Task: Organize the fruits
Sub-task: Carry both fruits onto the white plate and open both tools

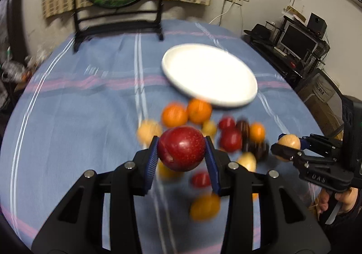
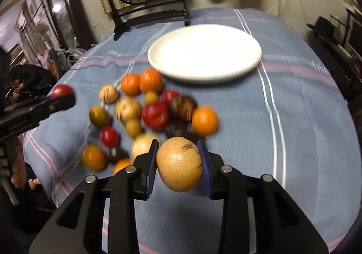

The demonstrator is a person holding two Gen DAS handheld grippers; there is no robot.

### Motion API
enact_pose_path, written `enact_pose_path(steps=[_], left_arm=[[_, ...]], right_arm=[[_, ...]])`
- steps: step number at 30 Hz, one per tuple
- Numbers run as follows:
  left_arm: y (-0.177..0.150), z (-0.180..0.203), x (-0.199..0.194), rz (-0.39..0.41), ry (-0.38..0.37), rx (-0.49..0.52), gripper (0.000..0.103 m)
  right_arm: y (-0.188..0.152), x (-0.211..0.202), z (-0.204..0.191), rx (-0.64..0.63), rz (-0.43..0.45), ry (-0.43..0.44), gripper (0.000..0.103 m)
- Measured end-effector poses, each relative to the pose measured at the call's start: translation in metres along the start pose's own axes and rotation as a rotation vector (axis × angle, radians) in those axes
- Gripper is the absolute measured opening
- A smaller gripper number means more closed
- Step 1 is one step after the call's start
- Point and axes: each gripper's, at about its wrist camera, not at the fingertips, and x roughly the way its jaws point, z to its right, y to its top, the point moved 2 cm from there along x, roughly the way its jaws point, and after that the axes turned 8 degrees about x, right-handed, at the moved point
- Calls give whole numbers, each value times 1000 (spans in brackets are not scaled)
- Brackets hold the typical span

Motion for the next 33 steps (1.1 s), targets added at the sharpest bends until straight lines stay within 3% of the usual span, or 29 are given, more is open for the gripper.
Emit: enact_pose_path(steps=[3,8,12,17,19,20,21,24,28,33], left_arm=[[64,-2,41,-16,-2,12,40],[141,-8,131,-96,-5,-11,40],[170,-15,200,-174,-21,-60,40],[182,-14,232,-176,-45,-58,41],[188,-15,233,-163,-53,-65,48],[190,-17,231,-153,-53,-69,72],[193,-20,226,-132,-45,-76,79],[199,-29,202,-78,-32,-89,80],[194,-34,144,-8,-39,-106,80],[142,-20,64,50,60,-28,91]], right_arm=[[52,20,10,6,5,-2,35],[149,91,44,80,-41,-67,35],[190,148,73,152,-106,-133,35],[210,179,89,192,-130,-131,35],[215,186,92,198,-146,-145,36],[217,187,94,206,-151,-158,43],[219,184,95,212,-140,-161,46],[222,163,92,198,-91,-167,60],[217,118,78,178,-40,-140,61],[167,40,39,77,42,-105,64]])
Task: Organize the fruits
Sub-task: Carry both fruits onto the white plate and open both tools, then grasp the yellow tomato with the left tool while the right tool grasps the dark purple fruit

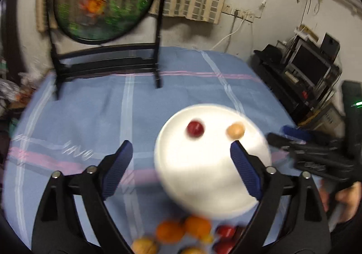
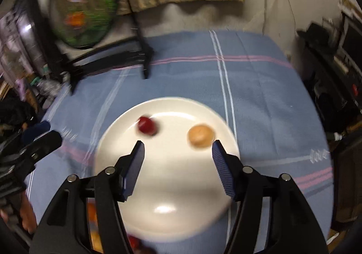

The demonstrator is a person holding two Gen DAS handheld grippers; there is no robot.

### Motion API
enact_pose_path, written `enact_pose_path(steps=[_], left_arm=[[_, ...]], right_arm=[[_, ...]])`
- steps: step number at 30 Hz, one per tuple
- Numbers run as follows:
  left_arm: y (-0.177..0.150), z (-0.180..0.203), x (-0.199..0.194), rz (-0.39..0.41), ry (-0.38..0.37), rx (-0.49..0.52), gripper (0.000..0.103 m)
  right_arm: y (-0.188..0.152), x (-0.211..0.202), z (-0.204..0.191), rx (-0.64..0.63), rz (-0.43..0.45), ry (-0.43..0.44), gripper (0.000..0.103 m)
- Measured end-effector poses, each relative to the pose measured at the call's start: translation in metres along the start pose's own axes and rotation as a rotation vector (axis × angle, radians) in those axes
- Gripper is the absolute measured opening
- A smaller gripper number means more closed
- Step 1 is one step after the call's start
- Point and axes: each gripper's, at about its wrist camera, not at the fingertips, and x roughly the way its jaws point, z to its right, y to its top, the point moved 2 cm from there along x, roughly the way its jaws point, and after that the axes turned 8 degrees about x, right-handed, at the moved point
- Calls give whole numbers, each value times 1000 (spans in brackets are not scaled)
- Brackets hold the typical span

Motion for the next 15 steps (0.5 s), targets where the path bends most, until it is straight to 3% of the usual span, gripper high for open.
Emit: enact_pose_path(steps=[6,9,11,15], left_arm=[[-96,8,-53,3,-35,-23,92],[-138,13,-66,4,-20,-27,92],[-158,15,-70,-5,8,-20,92],[-184,21,-76,-35,-4,1,92]], right_arm=[[-132,-48,-10,-30,-22,45,64],[-174,-57,-8,-8,-26,32,64],[-187,-62,-8,-9,-13,9,64],[-203,-66,-8,-16,-16,-3,64]])
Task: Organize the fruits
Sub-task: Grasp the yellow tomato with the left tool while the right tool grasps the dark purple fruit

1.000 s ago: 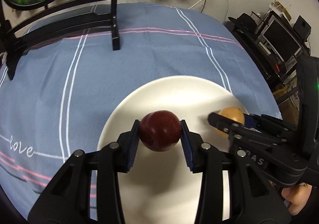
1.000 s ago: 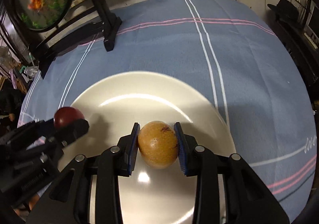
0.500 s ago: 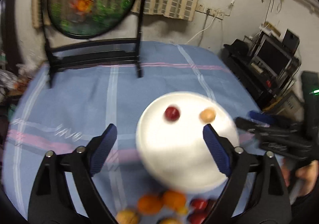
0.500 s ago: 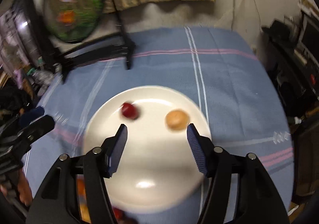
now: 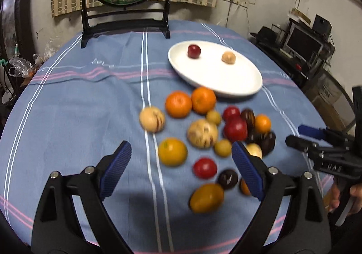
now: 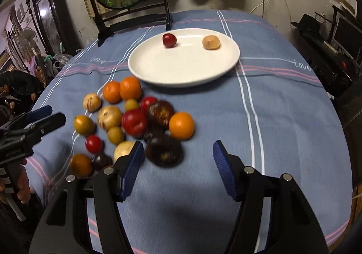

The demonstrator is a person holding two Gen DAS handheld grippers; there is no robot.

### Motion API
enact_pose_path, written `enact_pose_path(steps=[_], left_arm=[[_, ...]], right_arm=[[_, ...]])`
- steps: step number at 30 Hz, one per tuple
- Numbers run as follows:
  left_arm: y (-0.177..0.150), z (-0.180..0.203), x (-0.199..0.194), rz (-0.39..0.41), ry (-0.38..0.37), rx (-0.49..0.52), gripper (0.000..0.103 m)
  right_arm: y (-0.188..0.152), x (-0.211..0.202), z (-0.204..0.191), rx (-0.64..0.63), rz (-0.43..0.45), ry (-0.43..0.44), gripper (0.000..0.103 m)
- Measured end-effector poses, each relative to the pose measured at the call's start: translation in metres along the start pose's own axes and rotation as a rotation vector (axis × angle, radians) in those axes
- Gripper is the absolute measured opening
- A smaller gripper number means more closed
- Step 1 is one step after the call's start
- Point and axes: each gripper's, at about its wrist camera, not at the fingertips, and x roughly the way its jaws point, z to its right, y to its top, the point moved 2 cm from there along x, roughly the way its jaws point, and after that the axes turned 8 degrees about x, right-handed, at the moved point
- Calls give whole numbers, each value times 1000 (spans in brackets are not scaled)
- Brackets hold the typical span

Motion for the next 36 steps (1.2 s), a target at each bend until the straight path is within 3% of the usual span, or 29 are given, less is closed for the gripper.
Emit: enact_pose_path(steps=[8,15,16,17,18,23,29,31,32,34,36], left_arm=[[-34,4,-4,-48,-11,14,92],[-48,4,0,-88,-25,20,92],[-49,4,1,-90,-26,19,92],[-49,5,1,-92,-26,18,92],[-50,5,1,-93,-27,18,92],[-51,8,1,-95,-37,26,92],[-53,16,13,-111,-39,48,92],[-54,19,17,-112,-41,55,87],[-55,20,18,-111,-45,56,75],[-55,22,22,-120,-79,53,62],[-57,25,28,-134,-86,64,59]], right_arm=[[-10,28,-7,-32,-31,-58,64],[-11,53,-12,-42,-49,-38,64],[-11,54,-12,-42,-40,-28,61],[-10,56,-13,-40,-36,-2,46],[-10,58,-12,-31,-35,15,46],[-12,43,-7,7,-31,54,46],[-12,15,-5,15,19,39,46],[-12,12,-4,23,18,45,46],[-12,12,-3,24,18,46,46],[-13,10,-3,29,20,53,46],[-13,11,-1,40,15,61,46]])
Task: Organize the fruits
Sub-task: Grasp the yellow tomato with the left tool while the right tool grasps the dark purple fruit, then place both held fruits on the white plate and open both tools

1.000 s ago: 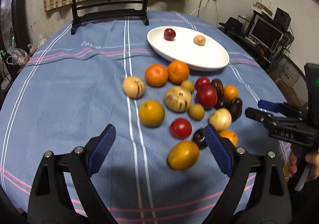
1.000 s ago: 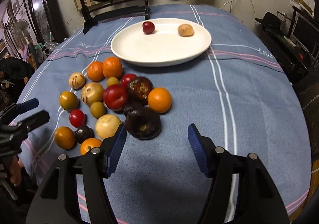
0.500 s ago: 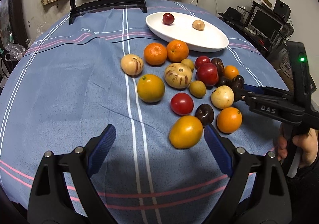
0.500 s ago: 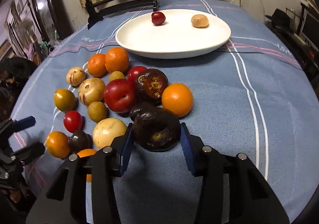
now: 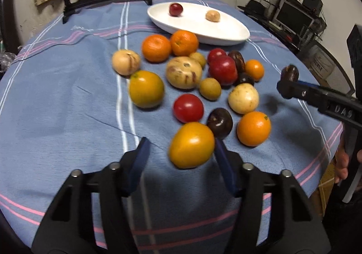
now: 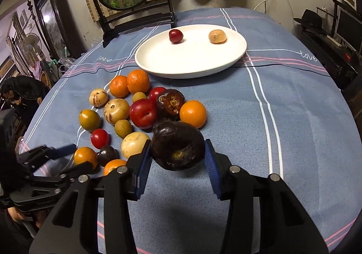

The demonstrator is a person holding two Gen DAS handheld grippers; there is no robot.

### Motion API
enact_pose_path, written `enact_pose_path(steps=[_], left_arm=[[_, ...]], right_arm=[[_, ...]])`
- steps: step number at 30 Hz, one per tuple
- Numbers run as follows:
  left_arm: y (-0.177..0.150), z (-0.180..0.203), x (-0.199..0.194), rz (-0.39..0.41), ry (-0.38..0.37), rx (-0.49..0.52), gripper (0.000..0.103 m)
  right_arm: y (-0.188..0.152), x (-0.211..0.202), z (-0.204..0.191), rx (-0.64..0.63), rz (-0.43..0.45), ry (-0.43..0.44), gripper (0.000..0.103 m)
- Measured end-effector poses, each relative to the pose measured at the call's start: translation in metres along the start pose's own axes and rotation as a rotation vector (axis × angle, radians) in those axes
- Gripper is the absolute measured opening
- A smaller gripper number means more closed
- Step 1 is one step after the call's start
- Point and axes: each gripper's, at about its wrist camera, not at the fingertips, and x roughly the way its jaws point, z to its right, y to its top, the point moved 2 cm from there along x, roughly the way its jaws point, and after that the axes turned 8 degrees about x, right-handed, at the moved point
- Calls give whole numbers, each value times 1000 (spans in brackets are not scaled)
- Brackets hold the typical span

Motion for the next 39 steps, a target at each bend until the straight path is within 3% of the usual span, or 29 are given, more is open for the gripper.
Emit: enact_pose_path(steps=[3,4,13,18,22,25,32,39], left_arm=[[-1,6,2,9,22,23,54],[-1,6,0,18,-1,14,39],[3,1,-12,39,-1,-8,39],[22,-4,-26,73,-19,-4,39],[67,-13,-26,82,-57,17,39],[115,-21,-16,89,-43,37,40],[224,-43,65,25,-42,-8,39],[264,-61,135,-45,-23,-60,39]], right_arm=[[-2,0,2,10,-2,4,46],[-1,0,2,9,-2,3,46],[-1,-3,1,2,11,1,46],[5,-2,-3,-17,0,2,46],[28,0,-4,-42,-16,26,46],[62,8,-5,-70,-24,21,46],[153,80,-4,-75,-54,-15,46],[195,153,-2,-87,-126,-49,46]])
